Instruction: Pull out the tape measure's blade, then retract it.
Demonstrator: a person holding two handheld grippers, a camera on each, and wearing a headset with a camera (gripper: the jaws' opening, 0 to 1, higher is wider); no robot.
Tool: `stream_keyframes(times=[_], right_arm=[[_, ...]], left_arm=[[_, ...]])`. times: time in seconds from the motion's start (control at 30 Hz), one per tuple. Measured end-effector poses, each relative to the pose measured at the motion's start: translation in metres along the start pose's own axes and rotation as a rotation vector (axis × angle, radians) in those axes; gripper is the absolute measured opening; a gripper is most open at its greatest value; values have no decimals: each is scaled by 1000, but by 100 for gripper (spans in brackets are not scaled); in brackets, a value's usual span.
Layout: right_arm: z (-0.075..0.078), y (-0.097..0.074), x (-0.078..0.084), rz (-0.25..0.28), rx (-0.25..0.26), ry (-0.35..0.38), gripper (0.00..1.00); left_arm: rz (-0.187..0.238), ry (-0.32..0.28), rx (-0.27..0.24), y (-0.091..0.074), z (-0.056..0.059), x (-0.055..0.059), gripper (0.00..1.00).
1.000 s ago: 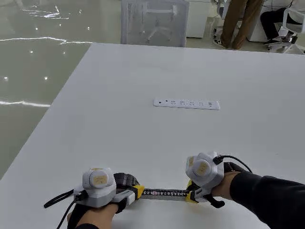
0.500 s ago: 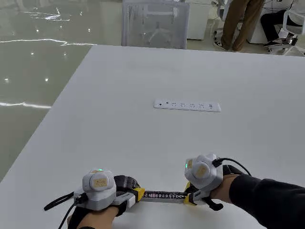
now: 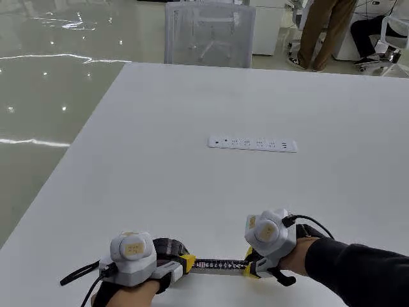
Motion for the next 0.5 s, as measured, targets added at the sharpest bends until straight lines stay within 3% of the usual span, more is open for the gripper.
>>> stream_keyframes(times=[0.5], right_arm=[[-1, 4, -9, 18, -5, 2, 12]], left_arm=[[5, -22, 11, -1, -2, 0, 61]])
Point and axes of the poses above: the centre of the closed fingertips' face, and the gripper's own axes: y roughly forward along the fingers, z roughly to its right, x roughly out of its underside, the point moved 9 cm from there along -y, roughly backward along the fingers, and after that the axes turned 5 degrees about -z, right-handed, at the moved point
